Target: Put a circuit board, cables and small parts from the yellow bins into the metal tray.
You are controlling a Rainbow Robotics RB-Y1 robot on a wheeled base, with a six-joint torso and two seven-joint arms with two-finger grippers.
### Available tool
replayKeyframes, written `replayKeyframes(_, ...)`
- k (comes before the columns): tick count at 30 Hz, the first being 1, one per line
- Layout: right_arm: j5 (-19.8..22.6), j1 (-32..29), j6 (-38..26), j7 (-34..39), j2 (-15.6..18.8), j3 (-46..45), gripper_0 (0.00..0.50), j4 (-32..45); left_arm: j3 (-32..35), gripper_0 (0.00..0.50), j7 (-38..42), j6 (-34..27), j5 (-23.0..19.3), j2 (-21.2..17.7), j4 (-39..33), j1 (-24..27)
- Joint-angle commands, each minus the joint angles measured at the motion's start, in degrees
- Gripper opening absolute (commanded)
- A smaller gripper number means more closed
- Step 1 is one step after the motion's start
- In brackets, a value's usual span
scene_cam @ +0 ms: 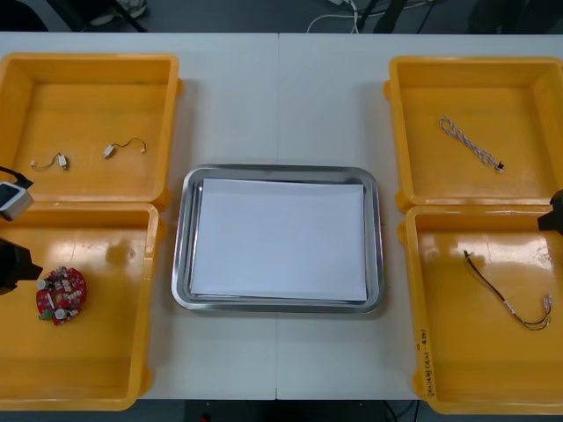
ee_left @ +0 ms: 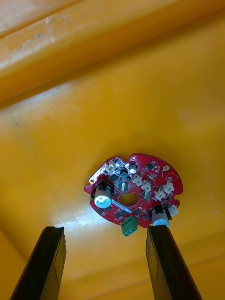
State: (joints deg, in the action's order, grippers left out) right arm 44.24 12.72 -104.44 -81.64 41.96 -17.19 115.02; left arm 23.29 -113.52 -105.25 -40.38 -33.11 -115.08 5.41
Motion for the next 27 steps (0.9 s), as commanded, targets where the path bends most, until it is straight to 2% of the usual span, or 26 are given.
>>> replayKeyframes(1, 0.9, -2.5, 1.4, -0.7, 0.8, 0.5, 0.5, 3.1, 0.7, 0.5, -5.7, 3.0, -1.5, -2.8, -3.0, -4.3)
replayKeyframes(10, 2.0, -7.3, 3.5, -1.2, 0.8, 0.5, 0.5, 5.9, -0.6, 0.5, -12.0, 9.5, -3.5, -2.8, -3.2, -9.1)
replayKeyframes(20, 3.0, -14.0, 7.8, -1.9, 0.8, 0.4, 0.5, 8.4, -4.0, 0.5, -14.3, 18.1, -5.8, -2.8, -3.2, -14.6)
replayKeyframes(27, 3.9, -17.0, 10.2, -3.0, 0.8, 0.4, 0.5, 8.5, -3.7, 0.5, -19.3, 20.9, -7.3, -2.8, -3.1, -17.5)
